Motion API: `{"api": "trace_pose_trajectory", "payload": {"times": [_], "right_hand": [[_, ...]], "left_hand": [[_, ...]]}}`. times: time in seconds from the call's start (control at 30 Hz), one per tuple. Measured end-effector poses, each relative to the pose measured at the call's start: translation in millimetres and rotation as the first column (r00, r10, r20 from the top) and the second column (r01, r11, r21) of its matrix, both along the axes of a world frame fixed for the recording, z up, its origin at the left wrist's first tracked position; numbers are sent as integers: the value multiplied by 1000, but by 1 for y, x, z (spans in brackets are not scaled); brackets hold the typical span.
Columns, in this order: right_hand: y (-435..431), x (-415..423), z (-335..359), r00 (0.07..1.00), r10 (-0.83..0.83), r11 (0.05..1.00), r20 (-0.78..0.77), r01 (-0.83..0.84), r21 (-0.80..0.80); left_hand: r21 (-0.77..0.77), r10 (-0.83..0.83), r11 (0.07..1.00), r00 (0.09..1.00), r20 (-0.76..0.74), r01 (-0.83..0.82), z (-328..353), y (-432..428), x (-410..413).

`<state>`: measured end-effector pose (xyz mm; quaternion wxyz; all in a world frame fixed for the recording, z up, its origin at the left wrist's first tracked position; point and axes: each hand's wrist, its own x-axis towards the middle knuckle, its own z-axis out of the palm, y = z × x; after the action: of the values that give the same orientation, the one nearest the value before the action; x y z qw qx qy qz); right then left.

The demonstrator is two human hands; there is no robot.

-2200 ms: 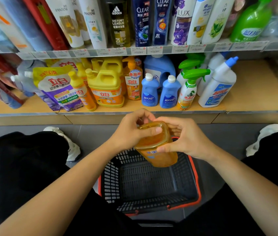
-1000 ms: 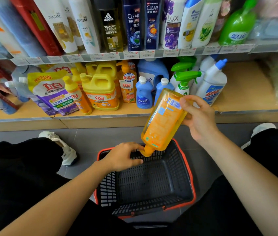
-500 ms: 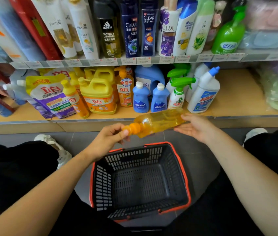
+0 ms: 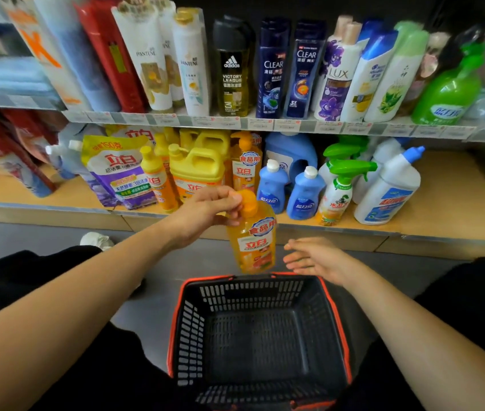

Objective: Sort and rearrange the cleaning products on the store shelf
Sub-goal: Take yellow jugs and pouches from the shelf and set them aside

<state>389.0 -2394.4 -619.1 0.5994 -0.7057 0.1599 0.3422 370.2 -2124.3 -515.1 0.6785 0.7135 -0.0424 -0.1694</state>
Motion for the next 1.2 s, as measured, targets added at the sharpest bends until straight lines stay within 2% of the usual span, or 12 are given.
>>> {"api": "trace_pose_trajectory", "payload": {"times": [0.1,0.23,0.33,0.43,0.5,0.57,0.67,0.83,0.9,1.03,1.1,1.2], "right_hand": [[19,14,8,986,18,997,169,-5,-77],[53,34,22,895,182,969,408,-92,-230],[87,61,33,746,369,907,553,-161,-388],[126,95,43,615,468,872,635,-207,-443],[150,122,46,481,571,808,665,-186,-559],[172,148,47,415,651,734,635,-134,-665],[203,175,43,421,706,669,570,-133,-731],[227,195,42,430,680,693,594,-114,-711],[230,194,48,430,703,682,567,-182,-708],[219,174,58,479,659,732,580,-231,-641],[208,161,64,472,630,761,617,-215,-612],[187,145,82,439,632,765,639,-224,-604]], "left_hand": [[176,-32,984,999,-17,34,-16,8,10],[335,19,942,999,-51,-1,-57,34,24],[438,44,899,996,-80,-5,-94,53,30],[568,39,823,996,-83,15,-128,68,30],[599,26,799,995,-101,40,-145,77,29],[632,12,772,994,-113,63,-157,85,27],[645,31,763,993,-111,48,-169,97,20],[747,42,658,986,-164,96,-176,119,15],[760,48,635,975,-218,139,-174,122,17],[891,106,434,974,-200,135,-154,117,19],[887,210,462,971,-112,3,-138,116,21],[694,399,638,914,73,-334,-109,109,27]]}}
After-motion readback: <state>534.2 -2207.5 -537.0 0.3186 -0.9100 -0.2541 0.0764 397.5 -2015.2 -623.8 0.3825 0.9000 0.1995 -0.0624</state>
